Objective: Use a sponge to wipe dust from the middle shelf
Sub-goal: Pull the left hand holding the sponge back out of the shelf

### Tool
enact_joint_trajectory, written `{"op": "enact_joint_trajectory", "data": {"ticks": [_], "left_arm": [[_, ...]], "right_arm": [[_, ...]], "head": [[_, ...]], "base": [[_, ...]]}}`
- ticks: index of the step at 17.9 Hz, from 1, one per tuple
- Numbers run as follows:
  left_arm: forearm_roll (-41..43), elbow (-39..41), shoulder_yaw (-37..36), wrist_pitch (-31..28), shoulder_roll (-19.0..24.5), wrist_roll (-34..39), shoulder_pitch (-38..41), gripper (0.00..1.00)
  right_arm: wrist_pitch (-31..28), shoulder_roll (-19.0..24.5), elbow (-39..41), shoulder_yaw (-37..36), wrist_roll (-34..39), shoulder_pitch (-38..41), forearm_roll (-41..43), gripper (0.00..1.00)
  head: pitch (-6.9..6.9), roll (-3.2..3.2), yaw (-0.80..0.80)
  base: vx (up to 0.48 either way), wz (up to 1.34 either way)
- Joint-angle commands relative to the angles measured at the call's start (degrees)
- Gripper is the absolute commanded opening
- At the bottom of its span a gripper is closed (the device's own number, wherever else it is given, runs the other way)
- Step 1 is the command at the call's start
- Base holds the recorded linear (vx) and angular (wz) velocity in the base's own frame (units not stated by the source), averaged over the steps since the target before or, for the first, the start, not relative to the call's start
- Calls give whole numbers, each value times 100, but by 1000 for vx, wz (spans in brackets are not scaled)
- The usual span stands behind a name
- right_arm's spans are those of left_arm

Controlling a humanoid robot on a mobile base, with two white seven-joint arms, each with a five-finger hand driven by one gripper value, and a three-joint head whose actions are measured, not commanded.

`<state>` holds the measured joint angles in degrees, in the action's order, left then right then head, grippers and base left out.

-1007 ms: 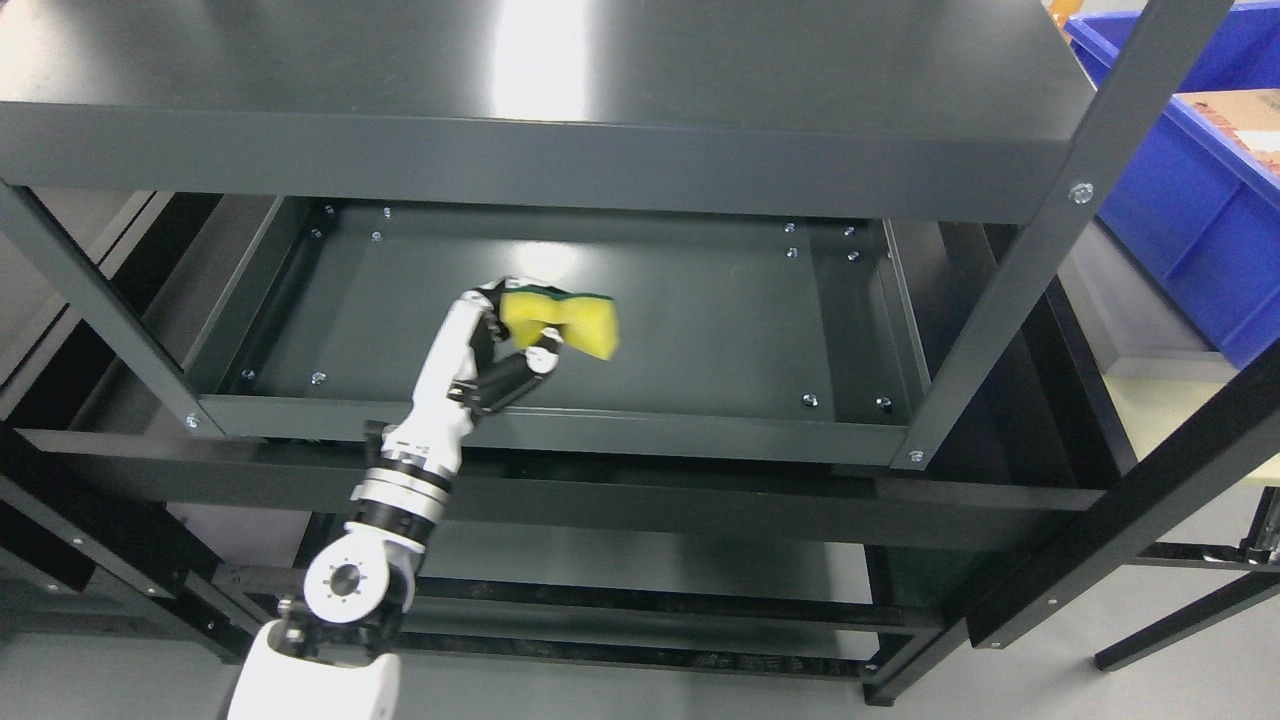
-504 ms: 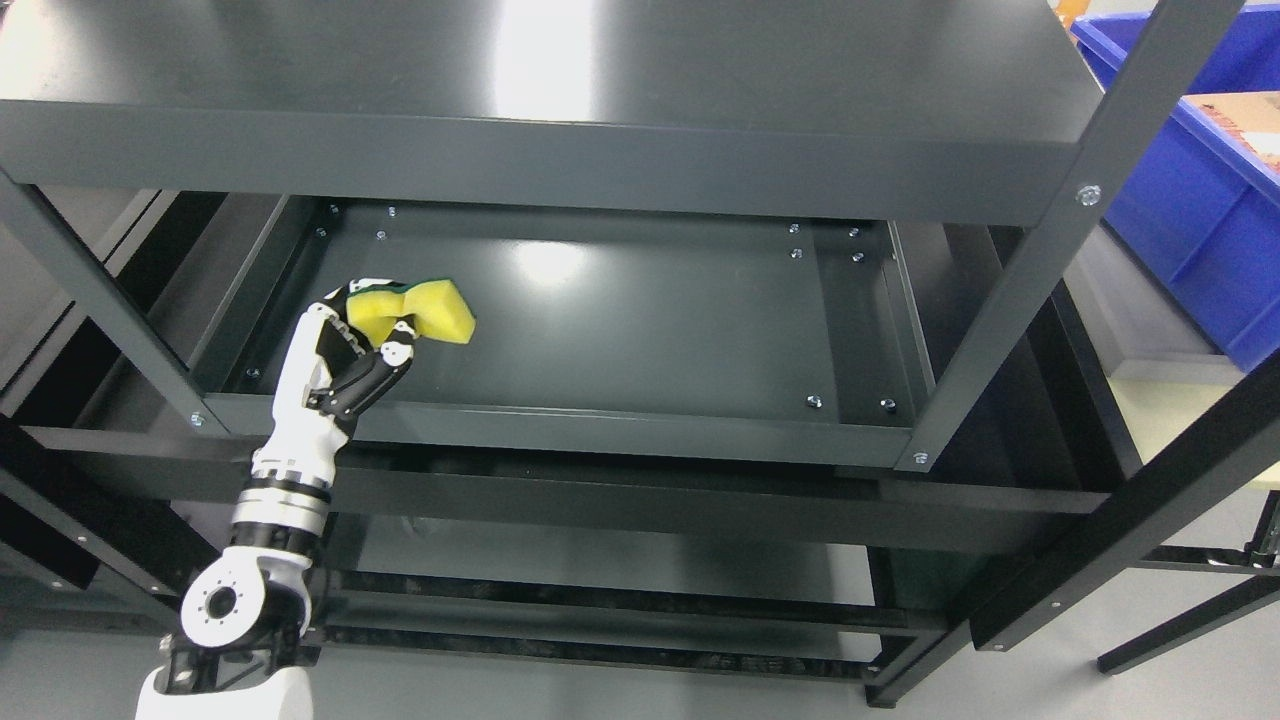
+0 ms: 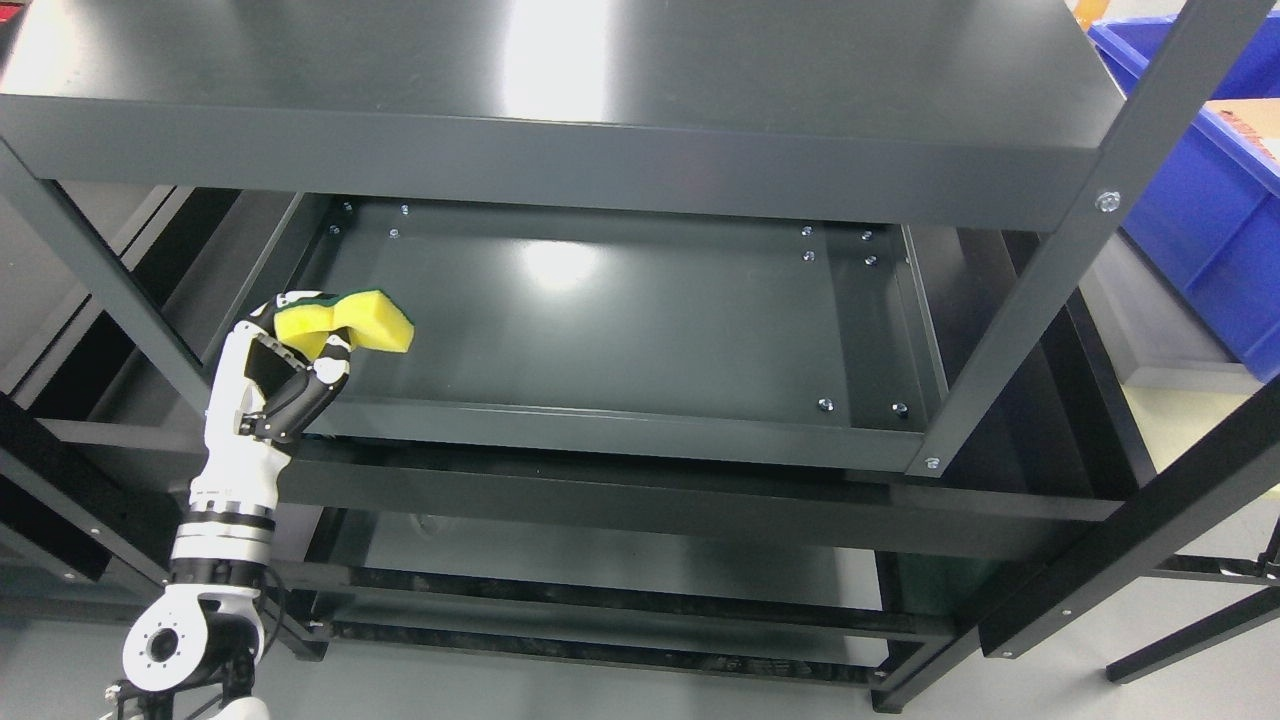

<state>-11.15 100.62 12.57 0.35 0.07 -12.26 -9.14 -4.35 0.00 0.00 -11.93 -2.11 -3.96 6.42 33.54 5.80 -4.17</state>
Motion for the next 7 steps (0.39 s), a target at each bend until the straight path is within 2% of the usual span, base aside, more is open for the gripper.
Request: {"op": "enact_joint_trajectory", "data": {"ticks": [1, 7], "left_arm": [[-125, 80, -8, 17, 93, -4, 62, 1], [-125, 80, -193, 9, 93, -4, 53, 1]], "right_arm": [[-4, -100, 100, -2, 0, 0, 0, 100], [-4, -100, 100, -2, 0, 0, 0, 100]], "head": [[0, 0, 0], [0, 0, 0]], "base": [[0, 0], [-3, -23]]}}
